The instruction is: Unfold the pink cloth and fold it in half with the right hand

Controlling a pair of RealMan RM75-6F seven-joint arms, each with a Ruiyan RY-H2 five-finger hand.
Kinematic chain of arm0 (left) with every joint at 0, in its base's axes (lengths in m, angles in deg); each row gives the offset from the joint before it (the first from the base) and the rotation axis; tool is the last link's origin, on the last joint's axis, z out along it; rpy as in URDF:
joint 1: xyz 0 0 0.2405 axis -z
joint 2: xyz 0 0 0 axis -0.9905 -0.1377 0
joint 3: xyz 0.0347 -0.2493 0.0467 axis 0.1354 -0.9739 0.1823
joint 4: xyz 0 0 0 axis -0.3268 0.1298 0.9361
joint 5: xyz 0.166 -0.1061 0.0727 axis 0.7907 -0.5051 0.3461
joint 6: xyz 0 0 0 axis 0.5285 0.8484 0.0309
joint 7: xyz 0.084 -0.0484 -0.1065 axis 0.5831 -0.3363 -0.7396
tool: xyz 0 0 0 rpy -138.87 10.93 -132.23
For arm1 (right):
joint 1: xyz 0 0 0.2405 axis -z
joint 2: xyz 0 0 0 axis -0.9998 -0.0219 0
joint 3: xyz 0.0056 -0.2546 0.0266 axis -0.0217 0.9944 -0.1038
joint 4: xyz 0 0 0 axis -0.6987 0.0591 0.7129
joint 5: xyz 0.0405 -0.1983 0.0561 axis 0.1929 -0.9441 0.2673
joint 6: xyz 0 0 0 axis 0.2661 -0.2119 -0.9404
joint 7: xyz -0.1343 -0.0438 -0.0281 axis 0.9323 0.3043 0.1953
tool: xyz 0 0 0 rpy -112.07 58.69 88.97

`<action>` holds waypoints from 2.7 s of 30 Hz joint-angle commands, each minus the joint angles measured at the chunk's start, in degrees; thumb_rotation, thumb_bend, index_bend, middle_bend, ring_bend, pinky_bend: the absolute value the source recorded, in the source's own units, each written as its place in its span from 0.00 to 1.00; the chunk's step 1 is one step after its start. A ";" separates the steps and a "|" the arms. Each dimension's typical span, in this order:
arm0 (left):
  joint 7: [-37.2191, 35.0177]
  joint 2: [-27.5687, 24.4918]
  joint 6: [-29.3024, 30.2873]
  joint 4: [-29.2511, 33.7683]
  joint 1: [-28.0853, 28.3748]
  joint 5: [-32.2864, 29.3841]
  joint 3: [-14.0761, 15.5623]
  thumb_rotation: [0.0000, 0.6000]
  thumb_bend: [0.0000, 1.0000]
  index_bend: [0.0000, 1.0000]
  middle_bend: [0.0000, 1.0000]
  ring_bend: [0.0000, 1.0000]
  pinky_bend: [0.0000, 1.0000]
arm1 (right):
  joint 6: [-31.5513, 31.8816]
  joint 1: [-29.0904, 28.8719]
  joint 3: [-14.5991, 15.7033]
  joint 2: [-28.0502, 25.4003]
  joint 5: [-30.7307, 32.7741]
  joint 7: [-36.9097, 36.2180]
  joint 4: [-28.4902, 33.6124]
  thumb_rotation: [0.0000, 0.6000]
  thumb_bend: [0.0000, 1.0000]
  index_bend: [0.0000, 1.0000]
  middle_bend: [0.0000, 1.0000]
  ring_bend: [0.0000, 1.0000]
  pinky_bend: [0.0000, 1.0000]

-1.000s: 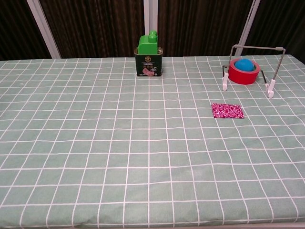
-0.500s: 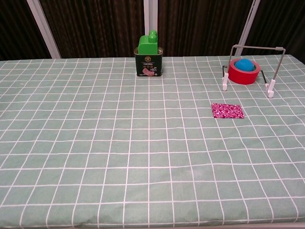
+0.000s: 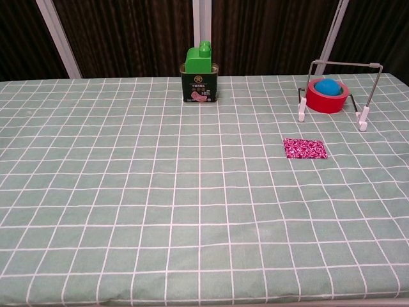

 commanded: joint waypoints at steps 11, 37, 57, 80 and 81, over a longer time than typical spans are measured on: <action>-0.86 -0.05 -0.39 -0.10 0.00 0.31 0.18 1.00 0.12 0.22 0.14 0.15 0.15 | -16.15 -13.13 -3.92 14.55 13.98 7.59 -13.86 0.00 0.65 0.28 0.01 0.00 0.00; -0.76 -0.46 -1.63 0.77 0.39 -0.41 0.07 1.00 0.12 0.22 0.14 0.15 0.15 | -26.35 -22.09 -2.56 27.64 17.02 4.65 -32.92 0.00 0.64 0.28 0.01 0.00 0.00; -2.42 0.02 -1.59 -0.67 -0.13 -0.69 0.34 1.00 0.12 0.22 0.14 0.15 0.15 | -26.43 -27.41 -2.54 32.32 15.33 8.24 -30.93 0.00 0.63 0.28 0.00 0.00 0.00; -2.25 -0.16 -0.78 0.09 -0.81 -0.31 0.57 1.00 0.12 0.22 0.14 0.15 0.15 | -26.15 -26.88 -1.91 29.11 16.51 6.04 -33.26 0.00 0.63 0.28 0.01 0.00 0.00; -2.13 -0.21 -0.83 0.25 -0.81 -0.39 0.56 1.00 0.12 0.22 0.14 0.15 0.15 | -26.48 -27.08 -1.86 29.44 16.44 5.87 -33.86 0.00 0.63 0.28 0.01 0.00 0.00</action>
